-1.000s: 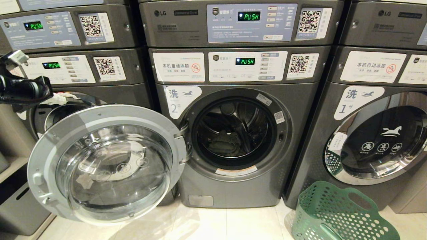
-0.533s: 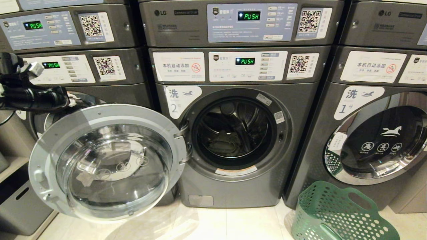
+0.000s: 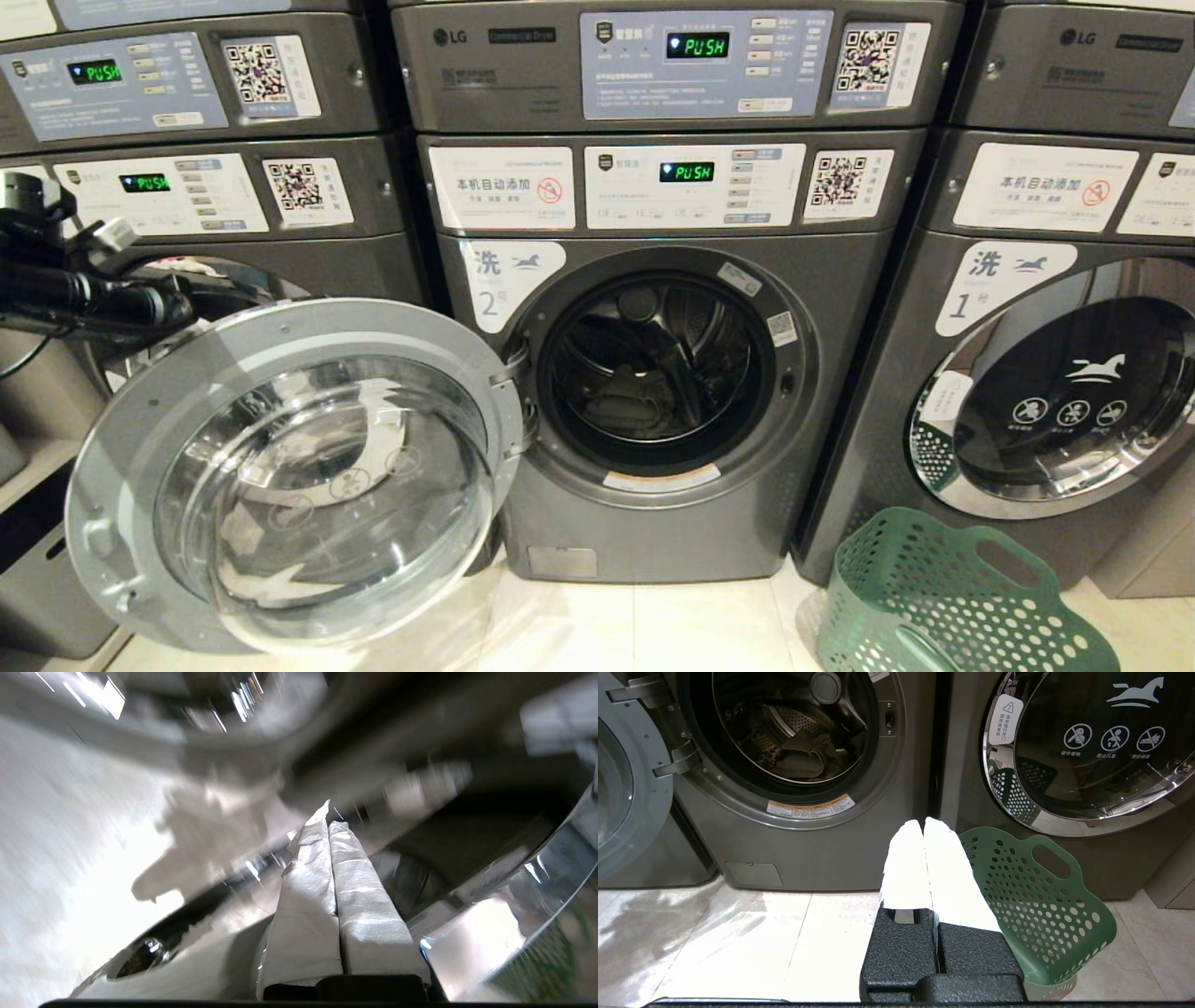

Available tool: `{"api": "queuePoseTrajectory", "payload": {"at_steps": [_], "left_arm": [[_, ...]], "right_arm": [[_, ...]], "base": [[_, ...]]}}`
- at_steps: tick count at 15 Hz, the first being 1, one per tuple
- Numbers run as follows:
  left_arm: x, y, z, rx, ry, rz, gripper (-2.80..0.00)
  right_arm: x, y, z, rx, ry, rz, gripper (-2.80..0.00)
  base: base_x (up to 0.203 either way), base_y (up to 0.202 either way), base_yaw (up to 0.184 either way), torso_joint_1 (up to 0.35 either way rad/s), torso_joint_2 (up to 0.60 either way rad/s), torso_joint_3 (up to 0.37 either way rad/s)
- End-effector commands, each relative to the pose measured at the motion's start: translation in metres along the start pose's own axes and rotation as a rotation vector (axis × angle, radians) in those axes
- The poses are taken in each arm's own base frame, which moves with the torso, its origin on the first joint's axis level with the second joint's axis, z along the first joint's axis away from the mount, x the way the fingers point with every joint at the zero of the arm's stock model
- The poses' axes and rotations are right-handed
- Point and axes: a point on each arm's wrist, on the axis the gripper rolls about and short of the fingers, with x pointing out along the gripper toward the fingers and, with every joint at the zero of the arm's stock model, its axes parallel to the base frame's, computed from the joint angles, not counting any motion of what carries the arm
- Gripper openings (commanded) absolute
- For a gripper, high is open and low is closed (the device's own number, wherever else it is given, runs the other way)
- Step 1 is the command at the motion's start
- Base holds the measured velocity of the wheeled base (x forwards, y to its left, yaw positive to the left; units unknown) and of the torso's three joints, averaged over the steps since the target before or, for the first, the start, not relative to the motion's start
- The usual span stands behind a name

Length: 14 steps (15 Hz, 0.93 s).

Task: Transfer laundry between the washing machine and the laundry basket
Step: Close the washing machine door with the left hand

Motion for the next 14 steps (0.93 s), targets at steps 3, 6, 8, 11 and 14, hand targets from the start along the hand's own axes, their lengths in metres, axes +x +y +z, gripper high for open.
{"api": "queuePoseTrajectory", "payload": {"at_steps": [3,6,8,11,14], "left_arm": [[-0.072,-0.051,-0.033,-0.031,0.192,-0.110,-2.80],[-0.139,-0.124,-0.089,0.089,0.346,-0.318,-2.80],[-0.186,-0.170,-0.138,0.290,0.427,-0.514,-2.80],[-0.254,-0.164,-0.179,0.443,0.285,-0.561,-2.80],[-0.271,-0.143,-0.171,0.244,0.033,-0.366,-2.80]], "right_arm": [[0.000,0.000,0.000,0.000,0.000,0.000,-2.80],[0.000,0.000,0.000,0.000,0.001,0.000,-2.80],[0.000,0.000,0.000,0.000,-0.001,0.000,-2.80],[0.000,0.000,0.000,0.000,0.000,0.000,-2.80],[0.000,0.000,0.000,0.000,0.001,0.000,-2.80]], "base": [[0.000,0.000,0.000,0.000,0.00,0.000],[0.000,0.000,0.000,0.000,0.00,0.000],[0.000,0.000,0.000,0.000,0.00,0.000],[0.000,0.000,0.000,0.000,0.00,0.000],[0.000,0.000,0.000,0.000,0.00,0.000]]}}
